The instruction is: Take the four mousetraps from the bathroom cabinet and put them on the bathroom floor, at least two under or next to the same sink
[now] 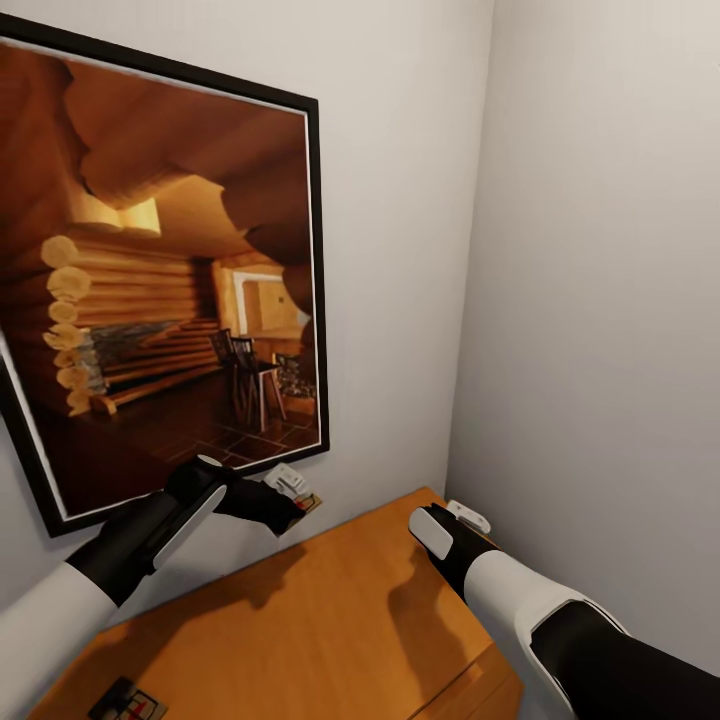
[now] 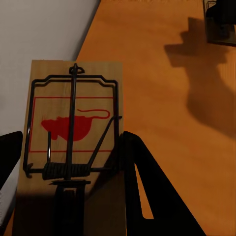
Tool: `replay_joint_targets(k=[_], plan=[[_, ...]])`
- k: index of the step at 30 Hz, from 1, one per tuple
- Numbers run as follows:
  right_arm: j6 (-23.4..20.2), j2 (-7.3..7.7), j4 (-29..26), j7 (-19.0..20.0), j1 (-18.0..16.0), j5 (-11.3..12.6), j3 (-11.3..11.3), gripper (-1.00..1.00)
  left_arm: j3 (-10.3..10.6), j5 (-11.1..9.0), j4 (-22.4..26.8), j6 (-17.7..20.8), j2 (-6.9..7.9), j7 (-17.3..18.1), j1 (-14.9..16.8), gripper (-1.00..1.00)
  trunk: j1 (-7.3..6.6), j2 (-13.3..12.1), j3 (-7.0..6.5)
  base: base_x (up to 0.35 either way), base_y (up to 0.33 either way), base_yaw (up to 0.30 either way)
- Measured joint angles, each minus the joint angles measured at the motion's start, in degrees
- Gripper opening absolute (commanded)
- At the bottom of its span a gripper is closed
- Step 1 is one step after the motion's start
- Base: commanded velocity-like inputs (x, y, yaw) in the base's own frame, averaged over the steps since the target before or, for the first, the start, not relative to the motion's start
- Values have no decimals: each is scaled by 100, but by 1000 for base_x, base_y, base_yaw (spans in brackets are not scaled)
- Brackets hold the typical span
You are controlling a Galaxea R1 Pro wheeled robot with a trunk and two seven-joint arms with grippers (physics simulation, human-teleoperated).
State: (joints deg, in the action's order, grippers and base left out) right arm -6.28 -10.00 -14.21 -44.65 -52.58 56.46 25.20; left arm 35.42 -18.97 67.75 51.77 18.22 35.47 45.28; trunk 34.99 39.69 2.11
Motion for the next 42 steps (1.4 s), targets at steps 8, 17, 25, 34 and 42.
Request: replay_joint_targets(k=[8,17,25,34,42], plan=[[0,0,0,-1,-2,0,0,-100,0,0,-3,1,1,0,2,-100,-173,-319,-140,-189,0,0],[-4,0,-1,-2,-4,2,1,-100,0,0,0,1,-3,0,4,-100,-370,-677,-296,-328,0,0],[-8,0,0,-2,-4,3,2,-100,4,0,-2,1,-7,0,4,-100,-547,-997,-440,-286,-39,0],[-9,0,0,-3,-4,4,4,-100,8,1,-2,0,-7,0,3,-100,-745,-1359,-602,-75,-62,0],[-9,0,0,-4,-5,6,7,-100,8,1,-3,-1,-6,0,3,-100,-921,-1680,-746,-192,-246,0]])
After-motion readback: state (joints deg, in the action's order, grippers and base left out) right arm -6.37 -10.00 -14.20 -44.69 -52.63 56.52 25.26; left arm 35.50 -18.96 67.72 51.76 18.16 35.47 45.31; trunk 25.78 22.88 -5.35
